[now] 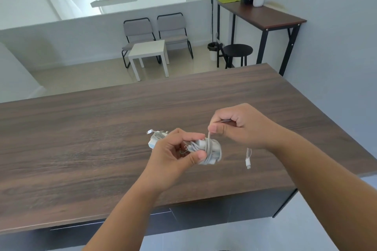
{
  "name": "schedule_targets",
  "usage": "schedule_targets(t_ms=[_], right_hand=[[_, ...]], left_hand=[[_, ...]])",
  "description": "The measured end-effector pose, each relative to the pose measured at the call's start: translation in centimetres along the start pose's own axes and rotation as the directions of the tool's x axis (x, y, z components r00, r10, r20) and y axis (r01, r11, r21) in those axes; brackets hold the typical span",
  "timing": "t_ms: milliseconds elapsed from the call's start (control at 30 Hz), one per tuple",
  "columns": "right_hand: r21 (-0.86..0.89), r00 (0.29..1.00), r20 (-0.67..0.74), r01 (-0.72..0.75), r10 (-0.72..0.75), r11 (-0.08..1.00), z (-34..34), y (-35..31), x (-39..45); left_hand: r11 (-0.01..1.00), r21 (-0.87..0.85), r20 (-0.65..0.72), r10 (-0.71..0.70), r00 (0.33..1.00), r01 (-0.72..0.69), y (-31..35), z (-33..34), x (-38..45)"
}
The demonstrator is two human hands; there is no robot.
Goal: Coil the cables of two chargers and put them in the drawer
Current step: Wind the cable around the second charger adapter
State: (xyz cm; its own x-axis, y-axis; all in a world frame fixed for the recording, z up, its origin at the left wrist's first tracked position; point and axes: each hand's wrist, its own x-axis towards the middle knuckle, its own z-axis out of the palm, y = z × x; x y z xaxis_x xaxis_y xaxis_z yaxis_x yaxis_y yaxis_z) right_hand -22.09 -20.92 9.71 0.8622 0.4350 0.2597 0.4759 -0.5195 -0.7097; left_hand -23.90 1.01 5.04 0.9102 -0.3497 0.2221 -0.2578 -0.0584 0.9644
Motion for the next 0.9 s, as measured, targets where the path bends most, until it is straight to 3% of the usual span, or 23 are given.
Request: schedule_targets(t_ms=[133, 233, 300, 367, 467, 533, 600, 700, 800, 900], right_hand=[[0.271, 1.0, 0.018, -0.026, 0.022, 0.962, 1.2, 0.7, 0.2], [0.495, 0.997, 0.023, -0.078, 0.077, 0.865, 3.4, 1.4, -0.3], [0.473, 0.988, -0.001, -0.135, 0.153, 0.871, 4.9, 2.0, -0.9], [0.234, 0.987, -0.04, -0.143, 0.156, 0.962, 6.1, 2.2, -1.8], [-0.139, 0.997, 0.01, -0.073, 0.075, 0.988, 6.3, 1.1, -3.0], [-0.349, 0.997, 0.066, -0.017, 0.042, 0.937, 5.2, -0.2, -3.1], [-0.439, 0.996, 0.092, 0.029, 0.013, 0.898, 3.7, -1.2, -2.9], [-0.441, 0.994, 0.1, 0.089, -0.05, 0.893, 1.7, -2.1, -2.2], [-0.395, 0.99, 0.048, 0.14, -0.132, 0.908, 0.3, -1.8, -1.3], [-0.058, 0.994, -0.085, 0.062, -0.067, 0.996, -0.3, -1.3, -1.0]], left_hand=[[0.969, -0.242, 0.078, -0.022, 0.997, 0.04, 0.4, 0.1, -0.1], [0.845, -0.527, 0.055, -0.076, 0.996, 0.093, 0.4, 0.7, 0.0], [0.763, -0.643, -0.018, -0.105, 0.994, 0.069, 0.5, 1.0, 0.2], [0.718, -0.696, -0.14, -0.158, 0.977, 0.017, 0.4, 1.1, 0.5], [0.778, -0.629, -0.33, -0.252, 0.91, -0.013, 0.1, 1.4, 0.9], [0.858, -0.513, -0.409, -0.23, 0.883, -0.014, -0.4, 1.7, 0.9], [0.921, -0.389, -0.46, -0.176, 0.87, -0.019, -0.8, 1.8, 0.8], [0.975, -0.223, -0.441, -0.091, 0.893, -0.011, -1.2, 1.3, 0.7], [0.991, -0.135, -0.291, -0.032, 0.956, -0.008, -1.2, 1.1, 0.4], [0.972, -0.237, -0.185, -0.033, 0.982, -0.012, -0.8, 1.1, 0.0]])
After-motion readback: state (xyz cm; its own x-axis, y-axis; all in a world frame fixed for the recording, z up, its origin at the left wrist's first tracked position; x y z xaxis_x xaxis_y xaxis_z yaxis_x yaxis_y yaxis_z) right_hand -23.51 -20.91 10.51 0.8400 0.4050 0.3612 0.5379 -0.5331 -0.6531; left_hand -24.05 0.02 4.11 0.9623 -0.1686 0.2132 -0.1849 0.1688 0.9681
